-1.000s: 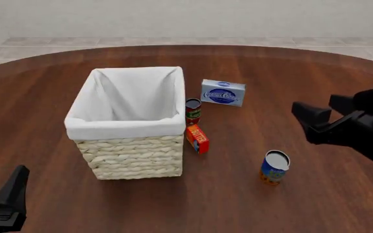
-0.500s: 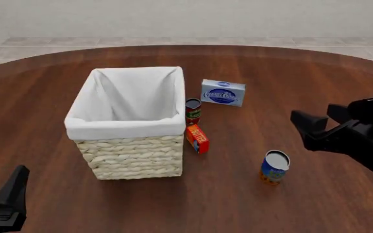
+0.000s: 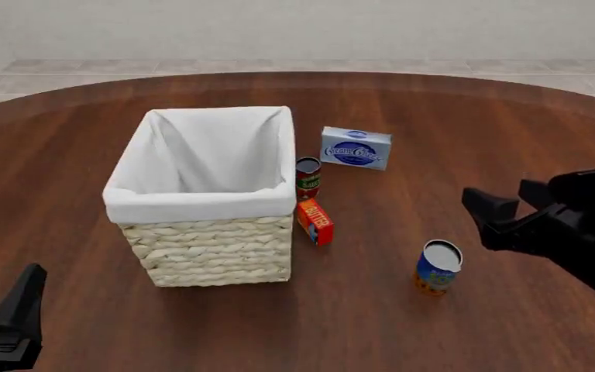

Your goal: Pick up the alphabet soup and put it in the basket.

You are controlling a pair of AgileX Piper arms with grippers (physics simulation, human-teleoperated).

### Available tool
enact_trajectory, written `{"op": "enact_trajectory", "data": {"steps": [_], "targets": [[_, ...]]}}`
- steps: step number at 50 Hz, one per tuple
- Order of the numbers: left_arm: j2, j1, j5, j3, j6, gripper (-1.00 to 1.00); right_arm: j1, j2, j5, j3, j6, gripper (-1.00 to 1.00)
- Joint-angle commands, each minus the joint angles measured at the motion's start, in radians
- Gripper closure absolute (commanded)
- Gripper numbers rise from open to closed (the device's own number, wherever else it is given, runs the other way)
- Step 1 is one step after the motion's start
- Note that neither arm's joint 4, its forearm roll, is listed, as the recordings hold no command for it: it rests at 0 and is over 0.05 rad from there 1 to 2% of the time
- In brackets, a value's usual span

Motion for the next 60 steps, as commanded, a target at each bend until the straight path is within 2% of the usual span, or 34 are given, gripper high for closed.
{"op": "enact_trajectory", "data": {"steps": [1,33,60], "targets": [[0.000,0.000,0.000,0.000,0.000,-1.00,-0.011,-0.006,-0.008,0.019,0.007,-1.00],[0.000,0.000,0.000,0.000,0.000,-1.00,0.001,0.063,-0.102,0.084,0.030,-1.00],[0.000,0.000,0.000,0.000,0.000,-1.00,-0.009,0.054,-0.115,0.113,0.044,-1.00]]}}
